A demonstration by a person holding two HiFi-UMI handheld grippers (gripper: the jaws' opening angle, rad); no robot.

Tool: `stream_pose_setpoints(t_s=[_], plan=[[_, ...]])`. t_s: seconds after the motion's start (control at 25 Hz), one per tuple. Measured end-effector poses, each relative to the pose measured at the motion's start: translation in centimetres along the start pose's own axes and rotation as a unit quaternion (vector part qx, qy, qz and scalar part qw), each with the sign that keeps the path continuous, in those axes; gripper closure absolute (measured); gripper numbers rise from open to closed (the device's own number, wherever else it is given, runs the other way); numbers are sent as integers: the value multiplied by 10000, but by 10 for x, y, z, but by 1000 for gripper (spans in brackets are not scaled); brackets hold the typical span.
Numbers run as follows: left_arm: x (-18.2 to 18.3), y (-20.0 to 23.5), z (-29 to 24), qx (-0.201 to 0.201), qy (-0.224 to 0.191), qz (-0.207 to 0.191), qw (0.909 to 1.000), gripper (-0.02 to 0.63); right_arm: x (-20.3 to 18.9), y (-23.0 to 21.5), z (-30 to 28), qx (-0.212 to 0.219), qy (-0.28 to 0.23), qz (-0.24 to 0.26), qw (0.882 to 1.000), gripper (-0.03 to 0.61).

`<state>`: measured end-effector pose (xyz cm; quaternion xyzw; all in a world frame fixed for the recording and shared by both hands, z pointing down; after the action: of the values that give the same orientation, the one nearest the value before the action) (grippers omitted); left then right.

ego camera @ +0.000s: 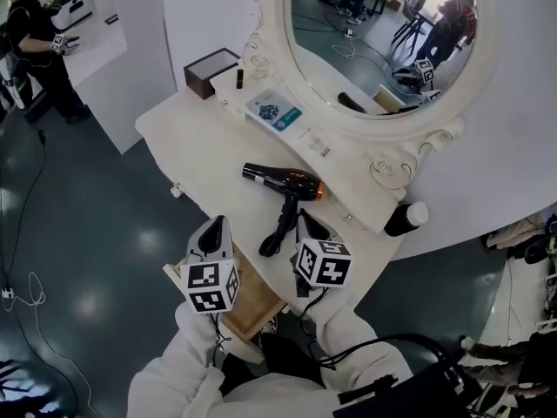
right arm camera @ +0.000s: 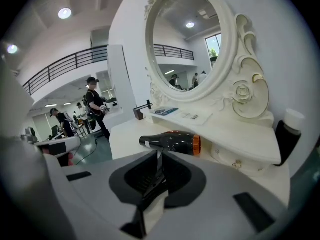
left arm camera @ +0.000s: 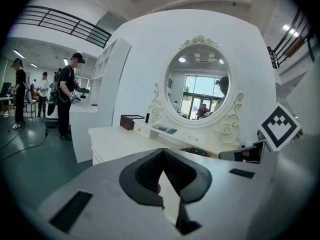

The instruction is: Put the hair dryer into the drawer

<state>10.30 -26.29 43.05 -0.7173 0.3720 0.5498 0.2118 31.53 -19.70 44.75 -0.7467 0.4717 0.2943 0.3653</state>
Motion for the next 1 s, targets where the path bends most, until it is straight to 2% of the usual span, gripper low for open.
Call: stream_pose_setpoints(t_s=[0.24, 0.36, 0.56, 0.72, 1.0], plan=[[-12, 1, -24, 45, 183, 6, 9998, 620, -1, -13, -37, -16, 121, -238, 9996, 504], [-19, 2, -31, 69, 270, 40, 9996, 620, -3, -17, -51, 9, 263, -351, 9990, 453], [-28, 8, -41, 110, 392, 123, 9991, 620, -4, -20, -66, -24, 475, -448, 9979, 435], [-33, 14, -48, 142, 423, 160, 9989, 620, -6, -21, -76, 10, 706, -592, 9957, 366], [-46, 22, -54, 189, 537, 302, 9979, 620, 0, -23, -91, 0, 1175, -757, 9902, 330]])
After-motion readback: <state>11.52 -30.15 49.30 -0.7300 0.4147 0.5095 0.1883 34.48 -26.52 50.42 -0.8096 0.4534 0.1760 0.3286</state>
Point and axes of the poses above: the fingertips, and each gripper's own axes: z backward along the fingers, y to its left, x out of its top, the point moved 6 cm from there along z, backward along the fingers, and after that the axes turned 7 degrees about -z, right-handed, at the moved point
